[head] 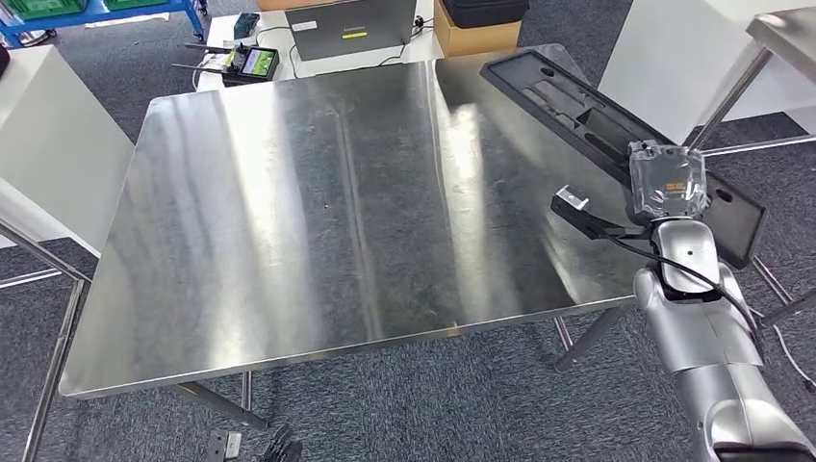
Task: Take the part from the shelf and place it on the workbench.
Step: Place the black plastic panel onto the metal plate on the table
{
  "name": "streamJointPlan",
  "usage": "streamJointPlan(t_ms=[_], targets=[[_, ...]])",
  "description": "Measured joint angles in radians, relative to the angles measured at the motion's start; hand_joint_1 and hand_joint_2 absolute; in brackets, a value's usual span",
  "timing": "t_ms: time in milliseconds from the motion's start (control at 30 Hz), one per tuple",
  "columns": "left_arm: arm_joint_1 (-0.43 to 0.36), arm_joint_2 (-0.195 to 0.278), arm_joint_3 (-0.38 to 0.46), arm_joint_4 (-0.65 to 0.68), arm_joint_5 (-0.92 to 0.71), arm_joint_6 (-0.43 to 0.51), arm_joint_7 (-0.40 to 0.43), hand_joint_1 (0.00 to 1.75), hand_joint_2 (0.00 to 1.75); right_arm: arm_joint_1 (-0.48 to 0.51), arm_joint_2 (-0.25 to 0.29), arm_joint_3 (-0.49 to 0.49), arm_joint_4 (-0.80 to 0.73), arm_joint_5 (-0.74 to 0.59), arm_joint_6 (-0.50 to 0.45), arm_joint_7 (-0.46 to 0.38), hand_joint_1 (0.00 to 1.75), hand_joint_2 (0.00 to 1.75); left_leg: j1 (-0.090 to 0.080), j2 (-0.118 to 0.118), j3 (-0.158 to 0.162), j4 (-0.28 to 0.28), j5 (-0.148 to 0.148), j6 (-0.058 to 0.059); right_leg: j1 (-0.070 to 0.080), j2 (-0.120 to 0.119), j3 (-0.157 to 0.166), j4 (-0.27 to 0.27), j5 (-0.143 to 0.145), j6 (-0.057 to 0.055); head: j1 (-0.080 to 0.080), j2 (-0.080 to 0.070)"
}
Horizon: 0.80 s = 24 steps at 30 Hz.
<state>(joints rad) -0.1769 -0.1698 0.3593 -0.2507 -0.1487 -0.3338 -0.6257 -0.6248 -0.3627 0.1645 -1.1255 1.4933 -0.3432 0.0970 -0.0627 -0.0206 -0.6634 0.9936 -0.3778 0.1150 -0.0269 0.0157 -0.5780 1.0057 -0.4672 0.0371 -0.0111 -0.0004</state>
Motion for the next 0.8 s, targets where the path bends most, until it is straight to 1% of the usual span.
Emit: streamJointPlan(t_ms=[33, 67, 100, 133, 167, 200, 233, 267, 300, 333, 367, 400, 433, 467, 500, 533, 567, 600, 633, 700, 733, 767, 800], targets=[[-0.001, -0.001, 0.0, -0.001, 0.002, -0.001, -0.007, 0.0, 1.75, -0.008, 0.002, 0.007, 0.018, 0.021, -0.003, 0.001, 1.75, 1.75, 0.001, 0.001, 0.018, -0.022, 0.008, 0.003, 0.001, -0.001, 0.005, -0.006, 0.0, 0.001, -0.001, 0.0], [-0.004, -0.001, 0.001, -0.002, 0.004, -0.006, -0.012, 0.0, 1.75, -0.019, 0.006, 0.016, 0.04, 0.04, -0.009, 0.002, 1.75, 1.75, 0.004, 0.004, 0.036, -0.047, 0.017, 0.009, 0.003, -0.003, 0.005, -0.003, -0.003, 0.0, -0.001, 0.0], [-0.007, -0.002, 0.002, -0.003, 0.007, -0.013, -0.015, 0.0, 1.75, -0.034, 0.011, 0.028, 0.067, 0.055, -0.019, 0.006, 1.75, 1.75, 0.01, 0.006, 0.053, -0.069, 0.025, 0.015, 0.006, -0.005, -0.004, 0.017, -0.014, -0.001, -0.001, 0.0], [-0.012, -0.004, 0.002, -0.004, 0.009, -0.024, -0.018, 0.0, 1.75, -0.053, 0.018, 0.046, 0.102, 0.064, -0.03, 0.015, 1.75, 1.75, 0.015, 0.009, 0.064, -0.083, 0.03, 0.018, 0.007, -0.007, -0.028, 0.062, -0.032, -0.003, 0.0, 0.0], [-0.016, -0.006, 0.003, -0.004, 0.011, -0.036, -0.02, 0.0, 1.75, -0.074, 0.027, 0.07, 0.14, 0.069, -0.041, 0.028, 1.75, 1.75, 0.018, 0.011, 0.068, -0.087, 0.03, 0.019, 0.005, -0.008, -0.061, 0.121, -0.055, -0.003, 0.001, 0.0], [-0.019, -0.009, 0.003, -0.004, 0.01, -0.047, -0.022, 0.0, 1.75, -0.093, 0.037, 0.1, 0.178, 0.073, -0.048, 0.041, 1.75, 1.75, 0.022, 0.012, 0.068, -0.086, 0.028, 0.017, 0.002, -0.008, -0.096, 0.182, -0.074, 0.001, 0.001, 0.0], [-0.02, -0.011, 0.003, -0.004, 0.009, -0.056, -0.024, 0.0, 1.75, -0.109, 0.049, 0.134, 0.217, 0.074, -0.052, 0.053, 1.75, 1.75, 0.026, 0.013, 0.068, -0.084, 0.025, 0.012, -0.003, -0.008, -0.123, 0.224, -0.082, 0.01, 0.001, 0.0], [-0.02, -0.014, 0.001, -0.004, 0.006, -0.062, -0.026, 0.0, 1.75, -0.121, 0.062, 0.17, 0.253, 0.075, -0.053, 0.062, 1.75, 1.75, 0.033, 0.013, 0.067, -0.078, 0.021, 0.005, -0.01, -0.009, -0.131, 0.232, -0.075, 0.023, 0.001, 0.0], [-0.02, -0.015, -0.001, -0.004, 0.002, -0.066, -0.028, 0.0, 1.75, -0.13, 0.075, 0.205, 0.287, 0.075, -0.054, 0.068, 1.75, 1.75, 0.04, 0.013, 0.064, -0.068, 0.015, -0.004, -0.017, -0.011, -0.119, 0.202, -0.054, 0.041, 0.001, 0.0], [-0.022, -0.016, -0.004, -0.004, -0.003, -0.069, -0.029, 0.0, 1.75, -0.14, 0.089, 0.239, 0.319, 0.076, -0.055, 0.072, 1.75, 1.75, 0.048, 0.012, 0.058, -0.05, 0.005, -0.016, -0.028, -0.013, -0.091, 0.142, -0.024, 0.061, 0.002, 0.0], [-0.023, -0.016, -0.007, -0.004, -0.007, -0.072, -0.03, 0.0, 1.75, -0.15, 0.102, 0.271, 0.349, 0.076, -0.058, 0.074, 1.75, 1.75, 0.052, 0.009, 0.046, -0.025, -0.007, -0.031, -0.034, -0.014, -0.066, 0.09, -0.004, 0.076, 0.004, 0.0], [-0.026, -0.017, -0.009, -0.004, -0.01, -0.075, -0.03, 0.0, 1.75, -0.16, 0.115, 0.3, 0.376, 0.076, -0.062, 0.075, 1.75, 1.75, 0.055, 0.006, 0.032, 0.004, -0.02, -0.045, -0.039, -0.012, -0.047, 0.053, 0.008, 0.078, 0.006, 0.0], [-0.027, -0.017, -0.011, -0.004, -0.013, -0.079, -0.03, 0.0, 1.75, -0.168, 0.127, 0.327, 0.402, 0.076, -0.065, 0.075, 1.75, 1.75, 0.056, 0.003, 0.019, 0.027, -0.031, -0.055, -0.04, -0.01, -0.04, 0.038, 0.01, 0.072, 0.006, 0.0], [-0.028, -0.018, -0.013, -0.004, -0.015, -0.081, -0.03, 0.0, 1.75, -0.174, 0.137, 0.35, 0.425, 0.076, -0.068, 0.075, 1.75, 1.75, 0.056, 0.0, 0.008, 0.042, -0.037, -0.062, -0.036, -0.007, -0.043, 0.046, 0.004, 0.058, 0.006, 0.0], [-0.028, -0.019, -0.014, -0.004, -0.016, -0.083, -0.03, 0.0, 1.75, -0.177, 0.147, 0.371, 0.442, 0.076, -0.07, 0.075, 1.75, 1.75, 0.059, -0.001, 0.002, 0.05, -0.04, -0.065, -0.036, -0.006, -0.046, 0.05, 0.003, 0.044, 0.004, 0.0], [-0.029, -0.018, -0.016, -0.004, -0.017, -0.086, -0.028, 0.0, 1.75, -0.18, 0.158, 0.389, 0.459, 0.076, -0.071, 0.074, 1.75, 1.75, 0.062, -0.001, -0.001, 0.053, -0.042, -0.068, -0.035, -0.007, -0.047, 0.053, 0.003, 0.036, 0.002, 0.0], [-0.029, -0.018, -0.018, -0.004, -0.017, -0.088, -0.025, 0.0, 1.75, -0.185, 0.167, 0.403, 0.473, 0.076, -0.072, 0.073, 1.75, 1.75, 0.065, 0.002, -0.006, 0.063, -0.049, -0.072, -0.035, -0.006, -0.048, 0.054, 0.004, 0.03, 0.001, 0.0], [-0.03, -0.018, -0.021, -0.004, -0.017, -0.091, -0.021, 0.0, 1.75, -0.19, 0.178, 0.415, 0.487, 0.076, -0.074, 0.071, 1.75, 1.75, 0.068, 0.005, -0.017, 0.088, -0.066, -0.077, -0.036, -0.006, -0.048, 0.054, 0.005, 0.026, 0.0, 0.0], [-0.031, -0.018, -0.023, -0.004, -0.016, -0.094, -0.017, 0.0, 1.75, -0.196, 0.187, 0.426, 0.501, 0.076, -0.077, 0.069, 1.75, 1.75, 0.07, 0.009, -0.035, 0.127, -0.089, -0.083, -0.036, -0.006, -0.047, 0.053, 0.005, 0.022, 0.0, 0.0], [-0.033, -0.02, -0.027, -0.004, -0.011, -0.095, -0.008, 0.0, 1.75, -0.206, 0.208, 0.453, 0.531, 0.075, -0.084, 0.073, 1.75, 1.75, 0.075, 0.016, -0.093, 0.247, -0.144, -0.091, -0.034, -0.005, -0.046, 0.053, 0.004, 0.019, -0.001, 0.0], [-0.033, -0.02, -0.028, -0.004, -0.007, -0.094, -0.003, 0.0, 1.75, -0.209, 0.222, 0.469, 0.547, 0.075, -0.087, 0.076, 1.75, 1.75, 0.076, 0.017, -0.117, 0.293, -0.156, -0.092, -0.033, -0.005, -0.046, 0.053, 0.004, 0.018, -0.001, 0.0], [-0.034, -0.021, -0.028, -0.004, -0.004, -0.094, 0.001, 0.0, 1.75, -0.21, 0.235, 0.486, 0.562, 0.075, -0.087, 0.081, 1.75, 1.75, 0.078, 0.018, -0.128, 0.312, -0.154, -0.092, -0.032, -0.003, -0.045, 0.053, 0.003, 0.017, -0.001, 0.0], [-0.034, -0.022, -0.028, -0.004, -0.002, -0.093, 0.005, 0.0, 1.75, -0.21, 0.248, 0.5, 0.575, 0.075, -0.087, 0.085, 1.75, 1.75, 0.079, 0.018, -0.121, 0.293, -0.133, -0.09, -0.032, -0.002, -0.044, 0.053, 0.002, 0.017, -0.002, 0.0]])
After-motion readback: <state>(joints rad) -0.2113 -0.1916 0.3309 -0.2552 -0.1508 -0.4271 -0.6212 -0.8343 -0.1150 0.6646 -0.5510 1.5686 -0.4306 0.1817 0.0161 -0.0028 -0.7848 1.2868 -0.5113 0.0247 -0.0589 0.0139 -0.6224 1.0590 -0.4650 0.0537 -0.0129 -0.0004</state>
